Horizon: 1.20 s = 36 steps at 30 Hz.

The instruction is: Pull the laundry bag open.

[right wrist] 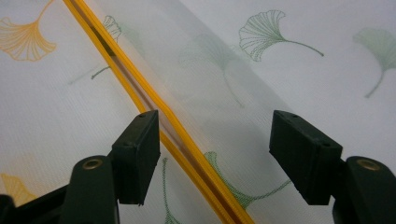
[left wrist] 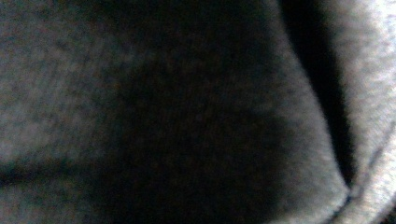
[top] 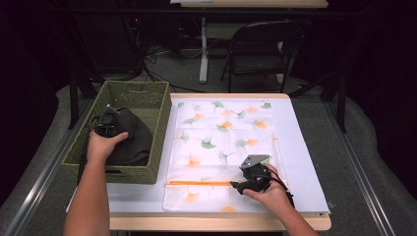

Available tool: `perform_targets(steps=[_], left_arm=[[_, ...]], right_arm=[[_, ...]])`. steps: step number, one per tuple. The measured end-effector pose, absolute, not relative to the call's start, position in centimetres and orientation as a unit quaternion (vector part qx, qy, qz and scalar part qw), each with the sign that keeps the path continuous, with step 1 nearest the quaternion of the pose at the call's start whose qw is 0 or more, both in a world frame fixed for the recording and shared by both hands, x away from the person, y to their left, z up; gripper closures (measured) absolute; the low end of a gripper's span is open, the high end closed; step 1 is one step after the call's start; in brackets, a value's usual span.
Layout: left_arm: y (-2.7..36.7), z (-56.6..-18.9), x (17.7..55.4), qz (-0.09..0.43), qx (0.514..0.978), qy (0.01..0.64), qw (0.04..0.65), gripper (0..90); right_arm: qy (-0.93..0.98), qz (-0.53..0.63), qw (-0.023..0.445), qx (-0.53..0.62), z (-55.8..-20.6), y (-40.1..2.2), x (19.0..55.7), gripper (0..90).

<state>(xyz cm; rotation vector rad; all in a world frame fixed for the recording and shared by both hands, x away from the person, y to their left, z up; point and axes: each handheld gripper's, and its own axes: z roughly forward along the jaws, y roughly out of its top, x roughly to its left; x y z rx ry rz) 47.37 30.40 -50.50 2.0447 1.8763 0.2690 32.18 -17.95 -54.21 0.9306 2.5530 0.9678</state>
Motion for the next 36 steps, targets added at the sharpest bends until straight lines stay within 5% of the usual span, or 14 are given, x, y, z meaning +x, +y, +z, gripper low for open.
perform_targets(steps=[10,25,36], left_arm=[[30.4,-50.7,47.4,0.090,0.716,0.668,0.181,9.8],[30.4,-50.2,47.4,0.065,0.714,0.669,0.196,37.9],[30.0,-49.5,47.2,0.073,0.719,0.666,0.187,47.9]], right_arm=[[0.877,0.333,0.128,0.321,-54.2,-17.9,32.2,33.2],[0.879,0.330,0.125,0.319,-54.3,-17.9,32.2,33.2],[0.880,0.329,0.127,0.318,-54.3,-17.9,32.2,33.2]])
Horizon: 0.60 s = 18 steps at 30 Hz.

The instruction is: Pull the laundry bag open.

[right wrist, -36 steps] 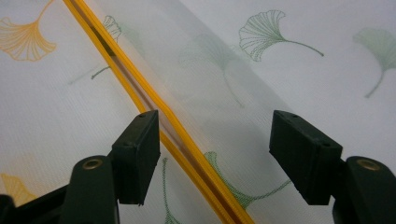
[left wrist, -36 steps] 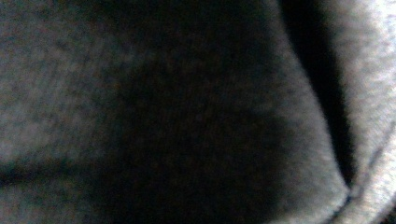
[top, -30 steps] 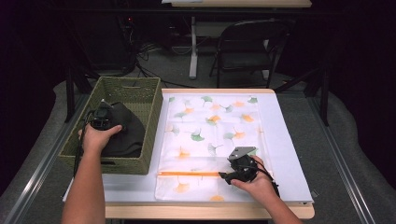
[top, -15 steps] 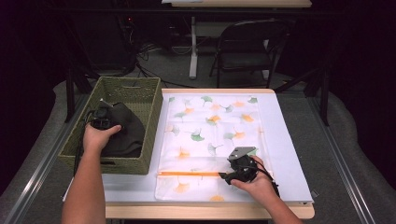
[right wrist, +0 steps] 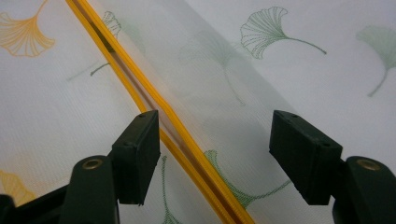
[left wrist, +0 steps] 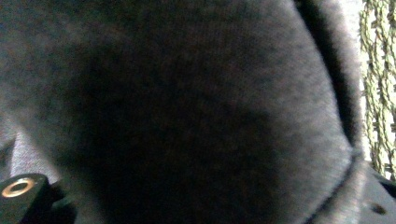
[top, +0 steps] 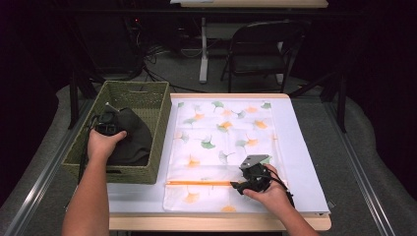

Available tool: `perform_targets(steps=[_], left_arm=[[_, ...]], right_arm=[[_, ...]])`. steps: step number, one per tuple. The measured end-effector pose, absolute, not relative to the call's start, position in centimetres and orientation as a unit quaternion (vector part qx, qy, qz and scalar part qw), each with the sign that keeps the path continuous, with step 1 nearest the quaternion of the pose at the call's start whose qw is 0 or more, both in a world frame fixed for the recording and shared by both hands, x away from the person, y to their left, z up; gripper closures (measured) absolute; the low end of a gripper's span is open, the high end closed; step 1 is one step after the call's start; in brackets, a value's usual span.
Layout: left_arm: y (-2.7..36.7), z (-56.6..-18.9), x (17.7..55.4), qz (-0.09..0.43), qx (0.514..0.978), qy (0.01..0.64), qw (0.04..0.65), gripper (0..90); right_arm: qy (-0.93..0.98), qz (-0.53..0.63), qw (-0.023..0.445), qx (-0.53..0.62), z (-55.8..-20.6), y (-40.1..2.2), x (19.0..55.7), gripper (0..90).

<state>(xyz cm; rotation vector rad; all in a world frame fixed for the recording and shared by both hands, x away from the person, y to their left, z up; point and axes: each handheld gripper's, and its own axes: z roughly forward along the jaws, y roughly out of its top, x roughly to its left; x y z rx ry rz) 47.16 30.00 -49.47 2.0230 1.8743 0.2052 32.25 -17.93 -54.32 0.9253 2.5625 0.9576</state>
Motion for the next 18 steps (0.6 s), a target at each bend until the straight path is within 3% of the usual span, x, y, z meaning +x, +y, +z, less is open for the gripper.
perform_targets(steps=[18], left_arm=[[30.1,-48.3,46.5,0.088,0.726,0.655,0.193,49.6]], right_arm=[[0.880,0.327,0.126,0.320,-54.3,-18.0,32.3,33.2]])
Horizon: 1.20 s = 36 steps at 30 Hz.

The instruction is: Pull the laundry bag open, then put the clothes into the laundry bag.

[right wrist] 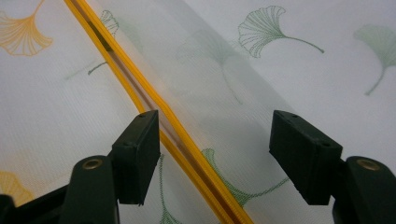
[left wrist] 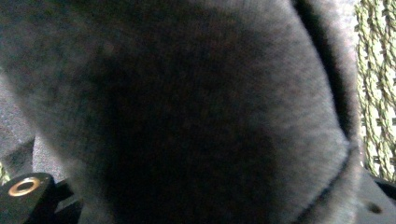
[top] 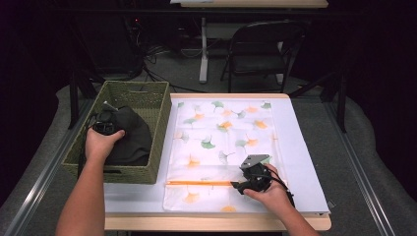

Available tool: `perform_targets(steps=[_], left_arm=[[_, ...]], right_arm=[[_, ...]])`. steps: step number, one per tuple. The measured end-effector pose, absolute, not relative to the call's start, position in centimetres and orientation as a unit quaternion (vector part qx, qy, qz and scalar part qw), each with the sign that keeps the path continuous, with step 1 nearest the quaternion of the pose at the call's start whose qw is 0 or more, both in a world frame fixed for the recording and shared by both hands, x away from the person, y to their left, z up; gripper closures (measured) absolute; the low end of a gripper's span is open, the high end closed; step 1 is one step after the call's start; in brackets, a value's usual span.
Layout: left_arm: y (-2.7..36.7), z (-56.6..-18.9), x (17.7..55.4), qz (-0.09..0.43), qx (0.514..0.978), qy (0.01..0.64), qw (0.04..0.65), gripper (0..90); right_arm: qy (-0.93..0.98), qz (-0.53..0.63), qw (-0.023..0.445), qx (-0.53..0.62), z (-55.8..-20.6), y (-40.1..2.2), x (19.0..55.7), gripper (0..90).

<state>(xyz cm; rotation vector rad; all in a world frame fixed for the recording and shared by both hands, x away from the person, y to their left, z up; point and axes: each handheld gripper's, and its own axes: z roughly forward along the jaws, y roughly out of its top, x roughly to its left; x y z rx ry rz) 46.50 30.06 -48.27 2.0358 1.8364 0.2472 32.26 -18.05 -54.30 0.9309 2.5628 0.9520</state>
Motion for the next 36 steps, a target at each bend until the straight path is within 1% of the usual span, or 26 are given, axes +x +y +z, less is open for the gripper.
perform_targets(steps=[8,17,22,28,31,36], left_arm=[[30.2,-47.5,46.2,0.096,0.722,0.654,0.205,49.8],[30.0,-45.6,46.1,0.101,0.725,0.647,0.216,49.8],[29.7,-44.6,46.1,0.105,0.727,0.643,0.216,49.8],[29.6,-43.2,45.9,0.111,0.727,0.641,0.220,49.7],[29.6,-42.5,45.8,0.113,0.727,0.639,0.224,49.7],[29.5,-41.6,45.7,0.114,0.729,0.637,0.222,49.6]], right_arm=[[0.880,0.329,0.128,0.317,-54.3,-18.1,32.3,32.6],[0.880,0.329,0.128,0.318,-54.2,-18.1,32.4,31.6],[0.883,0.328,0.131,0.309,-54.0,-18.0,32.2,34.3],[0.884,0.333,0.138,0.298,-53.8,-18.0,32.2,41.1],[0.886,0.338,0.130,0.290,-53.7,-18.1,32.1,45.3],[0.891,0.343,0.122,0.272,-53.8,-17.9,31.9,44.6]])
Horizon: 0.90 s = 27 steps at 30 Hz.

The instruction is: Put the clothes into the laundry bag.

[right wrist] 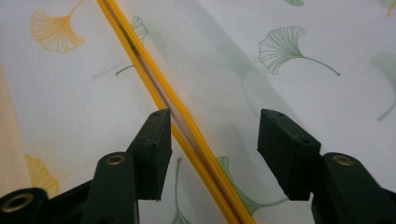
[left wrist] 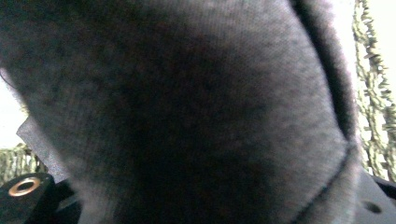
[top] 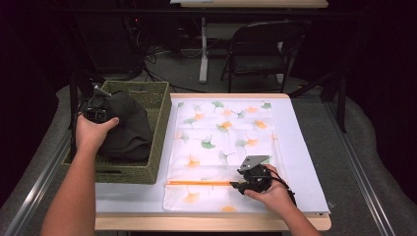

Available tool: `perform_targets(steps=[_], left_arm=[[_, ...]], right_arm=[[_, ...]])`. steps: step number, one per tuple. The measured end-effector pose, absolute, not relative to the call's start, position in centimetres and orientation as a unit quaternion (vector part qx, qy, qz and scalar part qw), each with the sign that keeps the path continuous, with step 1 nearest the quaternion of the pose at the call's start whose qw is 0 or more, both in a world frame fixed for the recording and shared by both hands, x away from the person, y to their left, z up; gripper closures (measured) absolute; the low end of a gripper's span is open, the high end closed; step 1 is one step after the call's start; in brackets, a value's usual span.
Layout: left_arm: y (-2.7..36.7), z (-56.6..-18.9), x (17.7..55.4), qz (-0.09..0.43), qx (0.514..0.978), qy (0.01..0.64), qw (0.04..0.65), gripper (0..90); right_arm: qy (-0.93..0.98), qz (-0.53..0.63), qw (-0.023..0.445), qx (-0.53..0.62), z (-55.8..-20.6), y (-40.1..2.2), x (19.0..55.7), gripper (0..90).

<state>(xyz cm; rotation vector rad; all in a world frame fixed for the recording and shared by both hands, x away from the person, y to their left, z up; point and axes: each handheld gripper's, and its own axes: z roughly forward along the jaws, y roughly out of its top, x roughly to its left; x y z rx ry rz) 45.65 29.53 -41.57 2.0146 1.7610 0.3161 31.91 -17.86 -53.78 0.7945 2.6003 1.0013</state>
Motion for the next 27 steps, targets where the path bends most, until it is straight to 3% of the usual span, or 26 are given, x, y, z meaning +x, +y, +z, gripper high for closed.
perform_targets(steps=[12,27], left_arm=[[29.5,-39.5,45.2,0.121,0.731,0.633,0.226,49.6],[28.6,-36.7,44.2,0.124,0.742,0.615,0.238,49.3]], right_arm=[[0.893,0.337,0.133,0.267,-53.8,-18.0,31.8,48.7],[0.892,0.336,0.140,0.268,-53.9,-18.7,32.1,68.3]])
